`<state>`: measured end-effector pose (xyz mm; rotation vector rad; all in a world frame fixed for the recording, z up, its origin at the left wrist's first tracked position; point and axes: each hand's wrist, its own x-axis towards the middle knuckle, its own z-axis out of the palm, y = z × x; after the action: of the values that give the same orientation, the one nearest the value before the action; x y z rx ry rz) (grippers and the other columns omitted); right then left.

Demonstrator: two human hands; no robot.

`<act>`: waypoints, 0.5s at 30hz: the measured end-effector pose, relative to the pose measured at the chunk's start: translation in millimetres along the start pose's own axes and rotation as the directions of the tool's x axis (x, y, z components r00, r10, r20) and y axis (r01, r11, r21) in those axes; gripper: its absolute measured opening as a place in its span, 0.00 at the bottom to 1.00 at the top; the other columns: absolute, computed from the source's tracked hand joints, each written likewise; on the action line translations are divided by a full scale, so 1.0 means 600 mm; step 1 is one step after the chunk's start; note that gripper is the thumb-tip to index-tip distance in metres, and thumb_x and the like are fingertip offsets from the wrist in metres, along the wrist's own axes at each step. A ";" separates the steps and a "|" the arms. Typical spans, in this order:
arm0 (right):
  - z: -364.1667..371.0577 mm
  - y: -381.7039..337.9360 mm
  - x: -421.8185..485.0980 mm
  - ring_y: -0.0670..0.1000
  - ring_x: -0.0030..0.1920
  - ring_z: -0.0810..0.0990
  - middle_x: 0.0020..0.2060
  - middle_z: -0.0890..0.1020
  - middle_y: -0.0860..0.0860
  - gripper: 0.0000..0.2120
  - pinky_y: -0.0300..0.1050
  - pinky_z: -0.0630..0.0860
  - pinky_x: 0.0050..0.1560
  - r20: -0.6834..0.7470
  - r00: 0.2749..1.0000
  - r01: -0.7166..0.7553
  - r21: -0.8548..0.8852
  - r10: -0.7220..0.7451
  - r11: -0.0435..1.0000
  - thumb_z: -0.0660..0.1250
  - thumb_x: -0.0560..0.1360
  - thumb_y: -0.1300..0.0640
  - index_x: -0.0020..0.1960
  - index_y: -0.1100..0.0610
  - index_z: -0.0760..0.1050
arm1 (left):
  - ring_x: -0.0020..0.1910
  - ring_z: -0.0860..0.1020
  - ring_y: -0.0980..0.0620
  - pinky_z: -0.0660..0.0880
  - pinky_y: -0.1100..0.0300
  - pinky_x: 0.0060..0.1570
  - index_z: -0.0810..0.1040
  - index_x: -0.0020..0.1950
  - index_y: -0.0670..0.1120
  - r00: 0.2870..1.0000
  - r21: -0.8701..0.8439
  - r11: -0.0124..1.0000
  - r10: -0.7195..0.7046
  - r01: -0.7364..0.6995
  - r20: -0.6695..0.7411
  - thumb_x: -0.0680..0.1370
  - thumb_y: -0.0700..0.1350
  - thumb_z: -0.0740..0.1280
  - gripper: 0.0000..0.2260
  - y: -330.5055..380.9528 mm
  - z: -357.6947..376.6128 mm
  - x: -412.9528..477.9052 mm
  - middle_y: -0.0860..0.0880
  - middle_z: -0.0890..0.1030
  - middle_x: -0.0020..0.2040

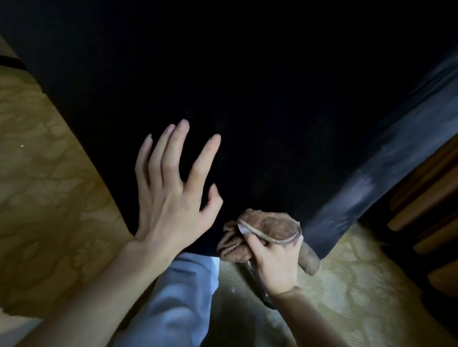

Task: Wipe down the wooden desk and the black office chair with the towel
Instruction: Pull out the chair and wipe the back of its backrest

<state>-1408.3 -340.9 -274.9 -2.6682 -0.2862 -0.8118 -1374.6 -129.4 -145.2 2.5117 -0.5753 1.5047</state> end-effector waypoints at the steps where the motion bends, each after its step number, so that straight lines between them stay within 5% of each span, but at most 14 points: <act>1: 0.015 0.005 -0.014 0.66 0.59 0.80 0.60 0.83 0.54 0.25 0.65 0.68 0.63 0.030 0.999 0.044 -0.075 -0.042 0.996 0.72 0.75 0.53 0.68 0.40 0.70 | 0.77 0.62 0.37 0.61 0.35 0.75 0.64 0.80 0.47 1.000 0.006 1.000 0.004 -0.004 -0.006 0.77 0.47 0.67 0.31 0.000 0.001 0.001 0.36 0.60 0.76; 4: 0.039 0.015 -0.049 0.68 0.56 0.76 0.57 0.80 0.59 0.36 0.71 0.68 0.62 0.149 0.984 0.123 -0.179 -0.096 0.976 0.81 0.63 0.57 0.68 0.44 0.73 | 0.77 0.63 0.37 0.62 0.35 0.74 0.64 0.79 0.47 1.000 0.027 1.000 -0.011 0.012 -0.022 0.76 0.46 0.68 0.31 0.006 0.005 0.000 0.37 0.61 0.76; 9: 0.014 0.013 -0.059 0.63 0.57 0.70 0.55 0.77 0.58 0.36 0.67 0.72 0.59 0.244 0.968 0.100 -0.160 -0.059 0.982 0.83 0.55 0.54 0.62 0.46 0.78 | 0.76 0.64 0.38 0.64 0.34 0.72 0.66 0.79 0.47 0.999 0.043 0.999 -0.010 0.011 -0.031 0.76 0.46 0.68 0.31 0.013 0.001 0.005 0.37 0.62 0.75; 12: -0.027 -0.005 -0.061 0.63 0.57 0.71 0.58 0.73 0.58 0.41 0.60 0.68 0.56 0.147 0.989 0.036 -0.088 -0.022 0.995 0.81 0.54 0.54 0.66 0.46 0.74 | 0.76 0.64 0.38 0.64 0.35 0.72 0.66 0.79 0.48 1.000 0.042 0.999 -0.022 0.023 -0.023 0.76 0.46 0.67 0.30 0.017 -0.004 0.005 0.37 0.62 0.76; 15: -0.074 -0.019 -0.045 0.65 0.59 0.70 0.61 0.71 0.61 0.37 0.59 0.65 0.58 -0.094 0.995 -0.033 -0.045 0.028 0.998 0.74 0.60 0.53 0.69 0.46 0.71 | 0.76 0.65 0.37 0.64 0.35 0.72 0.66 0.79 0.48 0.999 0.035 0.999 -0.040 0.040 -0.019 0.76 0.47 0.67 0.30 0.023 -0.006 0.004 0.37 0.62 0.76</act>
<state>-1456.1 -349.4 -252.6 -2.6605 -0.2056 -0.9410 -1382.2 -141.3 -142.2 2.5171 -0.4969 1.5349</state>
